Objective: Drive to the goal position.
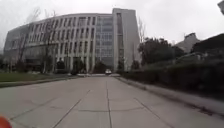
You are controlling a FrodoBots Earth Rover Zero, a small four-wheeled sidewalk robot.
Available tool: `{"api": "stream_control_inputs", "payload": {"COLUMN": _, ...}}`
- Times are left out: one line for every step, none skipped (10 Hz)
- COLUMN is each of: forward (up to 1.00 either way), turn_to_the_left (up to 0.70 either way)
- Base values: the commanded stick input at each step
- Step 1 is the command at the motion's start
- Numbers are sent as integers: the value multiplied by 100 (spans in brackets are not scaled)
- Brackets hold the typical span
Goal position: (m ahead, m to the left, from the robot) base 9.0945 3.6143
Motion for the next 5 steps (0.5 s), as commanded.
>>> {"api": "stream_control_inputs", "payload": {"forward": 70, "turn_to_the_left": 0}}
{"api": "stream_control_inputs", "payload": {"forward": 70, "turn_to_the_left": 0}}
{"api": "stream_control_inputs", "payload": {"forward": 70, "turn_to_the_left": 0}}
{"api": "stream_control_inputs", "payload": {"forward": 70, "turn_to_the_left": 0}}
{"api": "stream_control_inputs", "payload": {"forward": 70, "turn_to_the_left": 0}}
